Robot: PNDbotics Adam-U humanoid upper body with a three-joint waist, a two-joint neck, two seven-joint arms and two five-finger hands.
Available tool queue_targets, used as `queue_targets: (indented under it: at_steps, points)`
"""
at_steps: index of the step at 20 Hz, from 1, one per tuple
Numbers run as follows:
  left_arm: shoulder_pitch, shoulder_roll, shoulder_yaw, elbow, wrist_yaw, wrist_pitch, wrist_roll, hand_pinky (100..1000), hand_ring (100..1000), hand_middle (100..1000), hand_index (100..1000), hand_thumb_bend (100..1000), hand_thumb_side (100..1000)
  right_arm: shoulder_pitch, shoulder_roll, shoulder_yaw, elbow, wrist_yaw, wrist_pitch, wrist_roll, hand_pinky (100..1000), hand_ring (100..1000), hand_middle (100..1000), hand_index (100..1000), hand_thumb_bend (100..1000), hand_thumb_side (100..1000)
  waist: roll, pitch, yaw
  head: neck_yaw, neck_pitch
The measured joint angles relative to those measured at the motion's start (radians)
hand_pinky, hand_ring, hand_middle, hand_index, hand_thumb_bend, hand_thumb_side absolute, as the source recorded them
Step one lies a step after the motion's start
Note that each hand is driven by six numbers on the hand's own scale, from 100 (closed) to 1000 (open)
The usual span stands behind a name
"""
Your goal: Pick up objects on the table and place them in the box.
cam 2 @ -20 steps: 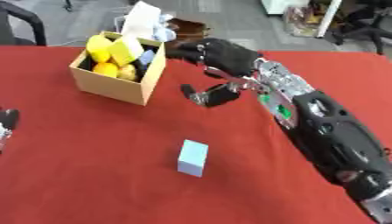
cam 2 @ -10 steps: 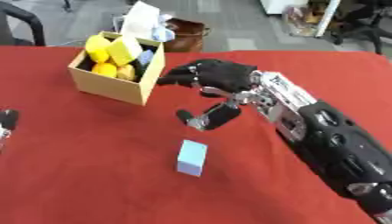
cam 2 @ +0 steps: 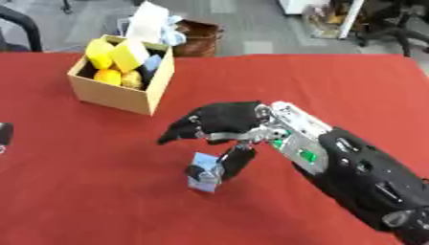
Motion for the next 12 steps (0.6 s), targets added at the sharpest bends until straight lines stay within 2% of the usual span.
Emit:
queue_targets:
  at_steps: [5, 9, 10, 12]
  points:
    - [0.000, 0.000, -0.002, 0.001, 0.001, 0.000, 0.000, 651, 609, 548, 700, 517, 416, 0.012, -0.006, -0.002, -0.001, -0.016, 0.010, 0.088, 813, 815, 854, 976, 129, 534, 0.000, 0.000, -0.003, -0.004, 0.000]
    - [0.000, 0.000, -0.003, 0.003, 0.001, 0.000, 0.000, 651, 609, 548, 700, 517, 416, 0.012, -0.006, -0.018, -0.018, -0.057, 0.057, 0.135, 813, 815, 854, 976, 129, 534, 0.000, 0.000, -0.004, -0.004, 0.000]
    - [0.000, 0.000, -0.003, 0.003, 0.001, 0.000, 0.000, 651, 610, 548, 701, 514, 416, 0.012, -0.006, -0.023, -0.023, -0.068, 0.069, 0.148, 827, 841, 896, 980, 161, 524, 0.000, 0.000, -0.004, -0.004, 0.000]
    - [0.000, 0.000, -0.003, 0.003, 0.001, 0.000, -0.001, 651, 610, 548, 701, 514, 416, 0.012, -0.006, -0.035, -0.025, -0.076, 0.095, 0.173, 836, 858, 908, 980, 170, 529, 0.000, 0.001, -0.002, -0.005, 0.000]
